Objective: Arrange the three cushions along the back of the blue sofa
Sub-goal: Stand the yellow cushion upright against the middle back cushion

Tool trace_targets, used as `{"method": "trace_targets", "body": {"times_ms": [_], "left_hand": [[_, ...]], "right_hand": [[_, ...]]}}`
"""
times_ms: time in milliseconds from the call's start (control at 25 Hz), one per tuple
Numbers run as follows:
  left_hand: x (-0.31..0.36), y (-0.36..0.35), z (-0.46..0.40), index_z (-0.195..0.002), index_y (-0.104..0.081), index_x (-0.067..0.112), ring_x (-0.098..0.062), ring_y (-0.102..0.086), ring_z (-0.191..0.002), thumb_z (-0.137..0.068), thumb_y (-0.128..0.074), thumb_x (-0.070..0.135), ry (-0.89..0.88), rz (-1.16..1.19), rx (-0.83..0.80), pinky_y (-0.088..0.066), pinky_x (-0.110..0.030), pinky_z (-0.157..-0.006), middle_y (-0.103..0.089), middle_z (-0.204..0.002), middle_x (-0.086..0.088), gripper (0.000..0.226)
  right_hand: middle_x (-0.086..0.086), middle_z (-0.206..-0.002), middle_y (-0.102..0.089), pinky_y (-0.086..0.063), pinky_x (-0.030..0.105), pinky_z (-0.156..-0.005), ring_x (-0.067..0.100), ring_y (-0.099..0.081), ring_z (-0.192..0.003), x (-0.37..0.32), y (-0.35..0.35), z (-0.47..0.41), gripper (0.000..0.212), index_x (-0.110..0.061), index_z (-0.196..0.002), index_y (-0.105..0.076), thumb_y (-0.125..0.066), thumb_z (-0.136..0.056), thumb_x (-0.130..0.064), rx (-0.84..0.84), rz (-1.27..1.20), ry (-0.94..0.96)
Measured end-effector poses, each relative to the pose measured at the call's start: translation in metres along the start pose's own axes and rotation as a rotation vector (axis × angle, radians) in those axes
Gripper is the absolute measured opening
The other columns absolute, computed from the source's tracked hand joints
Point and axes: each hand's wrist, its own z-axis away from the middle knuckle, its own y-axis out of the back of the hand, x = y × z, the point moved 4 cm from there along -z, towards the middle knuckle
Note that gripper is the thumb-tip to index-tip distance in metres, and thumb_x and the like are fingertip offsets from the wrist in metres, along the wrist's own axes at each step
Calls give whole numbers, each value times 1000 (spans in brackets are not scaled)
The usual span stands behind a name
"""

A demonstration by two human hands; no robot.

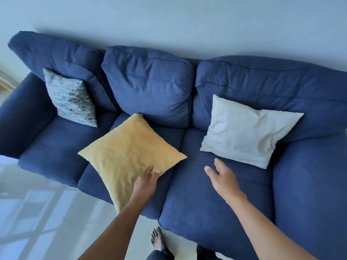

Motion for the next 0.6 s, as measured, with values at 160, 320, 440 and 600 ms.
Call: {"method": "trace_targets", "body": {"times_ms": [160,320,440,600], "left_hand": [[-51,71,6,-154,-50,27,-27,-53,-140,-101,-55,43,52,60,83,-41,-42,-114,-59,-152,-6,55],[-102,152,-7,-155,-49,27,-28,-53,-140,-100,-56,45,45,95,65,-43,-43,-115,-59,-152,-7,58],[-128,211,-20,-155,-49,26,-26,-53,-141,-95,-54,55,0,68,23,-42,-41,-112,-60,-149,-3,66],[-141,279,-44,-157,-46,22,-28,-48,-144,-105,-52,42,-64,-31,42,-40,-41,-107,-56,-154,-4,56]], "right_hand": [[-4,-167,-37,-32,40,-121,16,-35,-152,-21,-70,23,74,-23,-162,-32,-57,-98,-49,-53,55,24],[-2,-164,-42,-34,42,-120,17,-40,-150,-56,-158,42,68,-22,-154,-44,-57,-95,-53,-32,102,45],[1,-164,-42,-34,45,-121,16,-37,-151,-72,-216,55,64,-18,-145,-50,-58,-93,-54,-5,48,41],[7,-167,-37,-32,41,-121,18,-33,-154,-90,-281,65,73,-10,-159,-36,-60,-99,-43,-22,3,-3]]}}
